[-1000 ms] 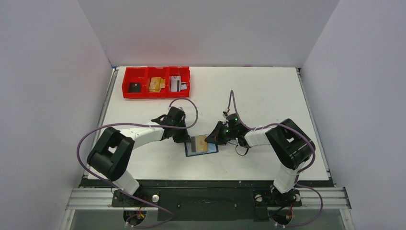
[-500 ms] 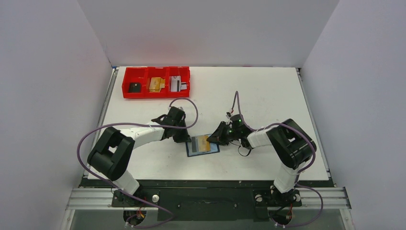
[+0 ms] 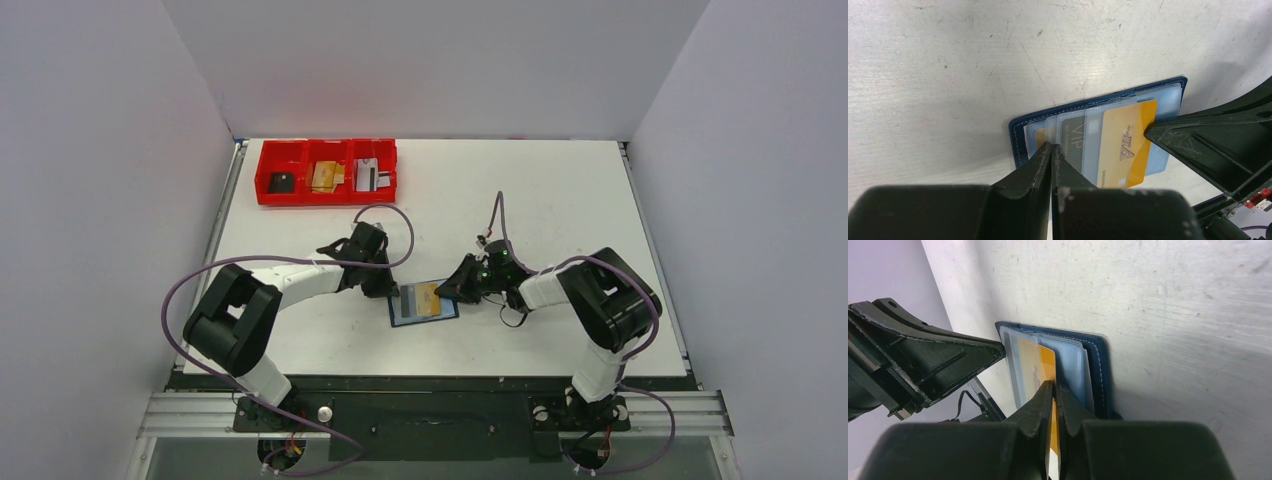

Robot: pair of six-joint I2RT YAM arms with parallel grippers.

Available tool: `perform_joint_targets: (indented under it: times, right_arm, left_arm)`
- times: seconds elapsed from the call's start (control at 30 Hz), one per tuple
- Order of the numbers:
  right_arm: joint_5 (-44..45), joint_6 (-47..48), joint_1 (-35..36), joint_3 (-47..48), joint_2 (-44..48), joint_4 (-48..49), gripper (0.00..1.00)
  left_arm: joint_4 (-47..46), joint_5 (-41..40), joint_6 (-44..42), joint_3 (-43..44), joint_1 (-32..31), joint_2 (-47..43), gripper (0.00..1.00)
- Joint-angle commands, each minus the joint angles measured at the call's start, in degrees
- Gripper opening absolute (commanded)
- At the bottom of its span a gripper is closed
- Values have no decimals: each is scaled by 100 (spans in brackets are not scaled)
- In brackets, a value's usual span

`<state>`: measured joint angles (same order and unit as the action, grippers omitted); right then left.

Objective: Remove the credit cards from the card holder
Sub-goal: Remove the credit card from the card holder.

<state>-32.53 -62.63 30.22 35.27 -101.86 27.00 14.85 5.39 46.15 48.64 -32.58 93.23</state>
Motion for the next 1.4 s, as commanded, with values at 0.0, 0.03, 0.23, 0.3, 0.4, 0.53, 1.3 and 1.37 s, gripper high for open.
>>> perform_joint_targets:
  times: [0.0, 0.03, 0.23, 0.3, 0.4, 0.53, 1.3, 1.37]
  right_arm:
    - [183, 262, -176, -127, 248, -140, 0]
    - [193, 318, -221, -126, 315, -190, 0]
    - [319, 620, -393, -165, 663, -681, 0]
    - [343, 688, -446, -188, 792, -807, 0]
    - [360, 750, -495, -177, 968, -975, 0]
    - [301, 751, -506, -114, 1113, -1081, 0]
    - [-667, -628, -595, 715, 1616, -191, 0]
    - [-727, -846, -597, 781, 1588, 18, 0]
  left_arm:
    - [622, -445, -201, -101, 6, 275, 0]
    - [623, -448, -202, -103, 6, 270, 0]
    - [649, -458, -215, -71, 6, 238, 0]
    - [662, -464, -224, -57, 6, 214, 0]
    - [699, -456, -244, 9, 6, 184, 0]
    - [809, -439, -295, 183, 0, 81, 0]
    - [-127, 2404, -128, 898, 895, -1053, 42]
    - [-527, 2782, 76, 741, 1002, -1101, 43]
